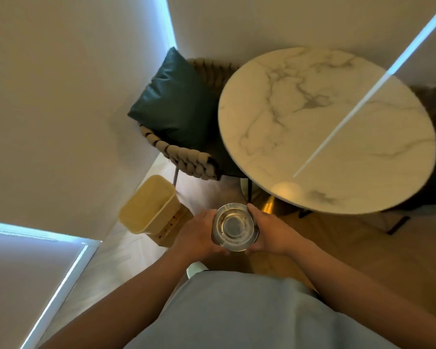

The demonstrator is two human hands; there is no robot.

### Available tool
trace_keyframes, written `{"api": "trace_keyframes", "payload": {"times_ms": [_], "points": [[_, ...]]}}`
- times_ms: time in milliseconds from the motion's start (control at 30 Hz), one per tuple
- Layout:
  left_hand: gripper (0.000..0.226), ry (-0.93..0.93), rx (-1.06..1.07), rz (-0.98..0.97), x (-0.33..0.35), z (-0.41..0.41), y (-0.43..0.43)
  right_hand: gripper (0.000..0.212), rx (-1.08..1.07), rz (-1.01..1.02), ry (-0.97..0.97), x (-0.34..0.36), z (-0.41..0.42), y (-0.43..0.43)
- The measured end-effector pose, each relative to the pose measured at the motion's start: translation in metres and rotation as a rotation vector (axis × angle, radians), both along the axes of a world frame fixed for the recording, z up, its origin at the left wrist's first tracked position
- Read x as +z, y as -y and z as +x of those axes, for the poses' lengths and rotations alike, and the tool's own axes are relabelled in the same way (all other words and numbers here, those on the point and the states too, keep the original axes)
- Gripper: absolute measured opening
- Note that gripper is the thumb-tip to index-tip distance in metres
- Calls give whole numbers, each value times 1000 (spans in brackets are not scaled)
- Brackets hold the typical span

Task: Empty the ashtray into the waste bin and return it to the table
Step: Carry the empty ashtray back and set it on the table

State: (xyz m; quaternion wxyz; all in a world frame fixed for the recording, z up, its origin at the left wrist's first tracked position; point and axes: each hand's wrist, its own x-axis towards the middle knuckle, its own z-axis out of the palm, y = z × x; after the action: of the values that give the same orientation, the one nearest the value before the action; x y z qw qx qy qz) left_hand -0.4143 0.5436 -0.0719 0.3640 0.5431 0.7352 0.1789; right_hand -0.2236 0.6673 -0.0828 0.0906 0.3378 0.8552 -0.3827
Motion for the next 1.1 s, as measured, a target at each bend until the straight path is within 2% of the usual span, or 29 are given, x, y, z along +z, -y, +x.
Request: {"api": "trace_keyframes", "payload": {"times_ms": [133,367,533,767,1100], "points": [[94,-28,-94,-15,-5,53,-12,114,-94,-13,7,1,64,4],[96,-69,-207,-1,-9,128,-24,117,-215,-53,25,0,151,13],[98,-97,-269,6,-7,160,-36,108,-292,-69,-28,3,187,17],[95,-77,-298,11,-4,175,-44,107,-343,-93,-44,3,205,17],[96,-45,-352,-28,-12,156,-95,111,-396,-123,-5,1,188,-21]]}}
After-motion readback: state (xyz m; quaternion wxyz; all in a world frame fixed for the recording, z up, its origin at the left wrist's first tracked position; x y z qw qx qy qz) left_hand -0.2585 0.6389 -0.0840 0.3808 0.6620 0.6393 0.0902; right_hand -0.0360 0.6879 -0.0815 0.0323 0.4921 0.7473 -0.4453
